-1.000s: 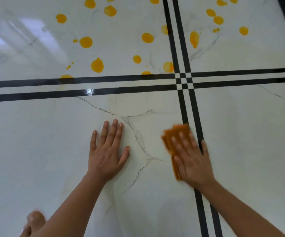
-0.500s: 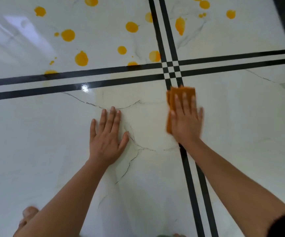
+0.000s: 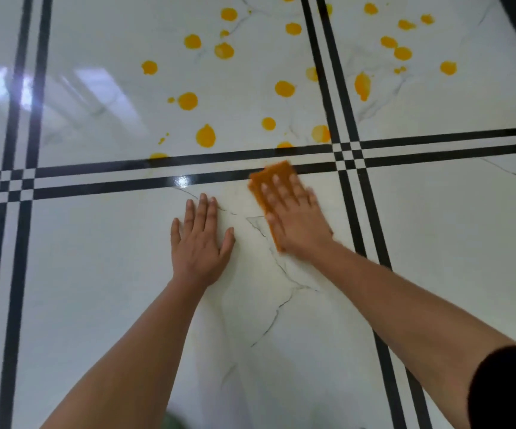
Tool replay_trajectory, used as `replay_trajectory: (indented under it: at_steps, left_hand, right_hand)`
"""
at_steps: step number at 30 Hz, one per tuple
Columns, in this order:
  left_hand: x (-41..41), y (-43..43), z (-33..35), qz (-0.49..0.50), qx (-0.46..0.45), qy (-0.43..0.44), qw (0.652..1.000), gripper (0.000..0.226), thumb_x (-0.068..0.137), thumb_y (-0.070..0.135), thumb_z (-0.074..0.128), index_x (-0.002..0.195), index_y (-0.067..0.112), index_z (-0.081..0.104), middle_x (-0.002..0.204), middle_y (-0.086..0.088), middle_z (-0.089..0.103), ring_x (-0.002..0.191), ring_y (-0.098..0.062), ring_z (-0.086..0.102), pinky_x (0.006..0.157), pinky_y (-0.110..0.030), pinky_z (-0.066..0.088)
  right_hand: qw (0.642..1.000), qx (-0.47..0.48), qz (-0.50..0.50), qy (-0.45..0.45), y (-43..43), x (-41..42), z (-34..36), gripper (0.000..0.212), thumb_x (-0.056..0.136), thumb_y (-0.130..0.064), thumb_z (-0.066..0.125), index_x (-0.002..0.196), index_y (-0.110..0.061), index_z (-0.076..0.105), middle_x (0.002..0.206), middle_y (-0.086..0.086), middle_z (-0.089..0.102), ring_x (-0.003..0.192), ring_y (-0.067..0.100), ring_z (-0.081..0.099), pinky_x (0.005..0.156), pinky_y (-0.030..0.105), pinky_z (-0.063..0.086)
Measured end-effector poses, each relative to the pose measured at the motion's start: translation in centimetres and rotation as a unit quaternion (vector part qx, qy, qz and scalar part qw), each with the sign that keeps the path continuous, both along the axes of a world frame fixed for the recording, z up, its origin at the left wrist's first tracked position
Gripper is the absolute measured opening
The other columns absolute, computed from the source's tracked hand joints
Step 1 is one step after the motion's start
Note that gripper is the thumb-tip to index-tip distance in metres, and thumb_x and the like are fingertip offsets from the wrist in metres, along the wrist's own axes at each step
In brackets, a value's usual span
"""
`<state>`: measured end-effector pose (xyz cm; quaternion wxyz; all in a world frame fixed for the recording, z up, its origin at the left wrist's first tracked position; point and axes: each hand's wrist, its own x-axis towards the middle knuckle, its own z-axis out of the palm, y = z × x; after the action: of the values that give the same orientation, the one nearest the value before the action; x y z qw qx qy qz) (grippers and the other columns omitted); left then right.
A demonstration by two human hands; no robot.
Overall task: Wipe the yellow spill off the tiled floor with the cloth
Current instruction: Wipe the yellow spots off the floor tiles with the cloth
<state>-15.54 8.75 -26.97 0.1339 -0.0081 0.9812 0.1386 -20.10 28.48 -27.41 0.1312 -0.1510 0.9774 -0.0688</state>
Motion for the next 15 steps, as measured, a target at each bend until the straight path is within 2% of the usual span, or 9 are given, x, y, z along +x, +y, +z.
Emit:
replay_trajectory:
  at_steps: [3, 4, 6, 8, 9, 13, 15]
  left_hand:
    - [0.0, -1.4, 0.0, 0.009, -0.006, -0.005, 1.000, 0.074, 0.083, 0.057, 0.003, 0.148, 0.021, -0.006, 0.156, 0.003, -0.008, 0.142, -0.016, -0.013, 0.114, -0.041, -0.004]
    - [-0.2, -1.9, -0.1, 0.007, -0.010, -0.003, 1.000, 0.076, 0.081, 0.058, 0.000, 0.148, 0.022, -0.006, 0.156, 0.003, -0.008, 0.142, -0.015, -0.013, 0.114, -0.041, -0.004]
    - [-0.7, -3.1, -0.5, -0.010, -0.021, 0.006, 1.000, 0.076, 0.080, 0.058, -0.002, 0.148, 0.023, -0.005, 0.156, 0.005, -0.007, 0.142, -0.014, -0.012, 0.114, -0.040, -0.004]
    - [-1.1, -3.8, -0.7, -0.033, -0.026, 0.019, 0.999, 0.074, 0.081, 0.058, 0.000, 0.148, 0.025, -0.002, 0.156, 0.006, -0.003, 0.142, -0.013, -0.010, 0.113, -0.040, -0.003]
    - [-1.1, -4.2, -0.9, -0.038, -0.027, 0.025, 0.999, 0.073, 0.082, 0.059, 0.002, 0.148, 0.026, -0.001, 0.156, 0.006, -0.002, 0.142, -0.013, -0.009, 0.113, -0.040, -0.003]
    - [-1.3, -5.3, -1.0, -0.015, -0.019, 0.043, 0.999, 0.072, 0.085, 0.058, 0.006, 0.148, 0.024, 0.002, 0.156, 0.005, -0.001, 0.141, -0.013, -0.009, 0.113, -0.040, -0.002]
    - [-1.6, -6.3, -1.0, 0.019, -0.022, 0.044, 0.999, 0.073, 0.084, 0.057, 0.005, 0.148, 0.023, 0.002, 0.156, 0.004, -0.002, 0.142, -0.015, -0.007, 0.113, -0.041, -0.002]
  right_hand:
    - [0.988, -0.012, 0.154, 0.006, 1.0, 4.5, -0.4, 0.052, 0.098, -0.043, 0.010, 0.148, -0.030, 0.010, 0.157, 0.000, 0.011, 0.145, 0.024, 0.005, 0.112, 0.047, 0.010]
    - [0.987, -0.008, 0.163, 0.009, 1.8, 4.3, -0.8, 0.052, 0.098, -0.045, 0.006, 0.148, -0.031, 0.009, 0.156, -0.002, 0.010, 0.145, 0.022, 0.005, 0.112, 0.047, 0.012]
    - [0.995, 0.001, 0.092, 0.025, 1.1, 1.1, -0.7, 0.054, 0.095, -0.049, -0.003, 0.147, -0.034, -0.002, 0.156, -0.005, -0.002, 0.145, 0.019, -0.003, 0.115, 0.048, 0.012]
    - [1.000, 0.001, 0.002, 0.025, -2.1, -2.7, -0.3, 0.059, 0.087, -0.049, -0.007, 0.144, -0.033, -0.011, 0.155, -0.007, -0.012, 0.144, 0.019, -0.012, 0.117, 0.045, 0.003]
    - [1.000, 0.002, -0.001, 0.021, -3.9, -3.6, -0.3, 0.062, 0.086, -0.049, -0.005, 0.145, -0.032, -0.009, 0.156, -0.006, -0.009, 0.144, 0.021, -0.011, 0.116, 0.044, 0.001]
    - [0.983, -0.005, 0.181, 0.039, -4.8, -1.0, -1.2, 0.055, 0.096, -0.046, 0.016, 0.148, -0.028, 0.016, 0.156, -0.001, 0.015, 0.145, 0.023, 0.009, 0.113, 0.043, 0.008]
    - [0.983, -0.004, 0.180, 0.045, -3.8, -1.1, -1.4, 0.054, 0.097, -0.050, 0.010, 0.147, -0.031, 0.014, 0.155, -0.005, 0.011, 0.144, 0.019, 0.006, 0.113, 0.043, 0.008]
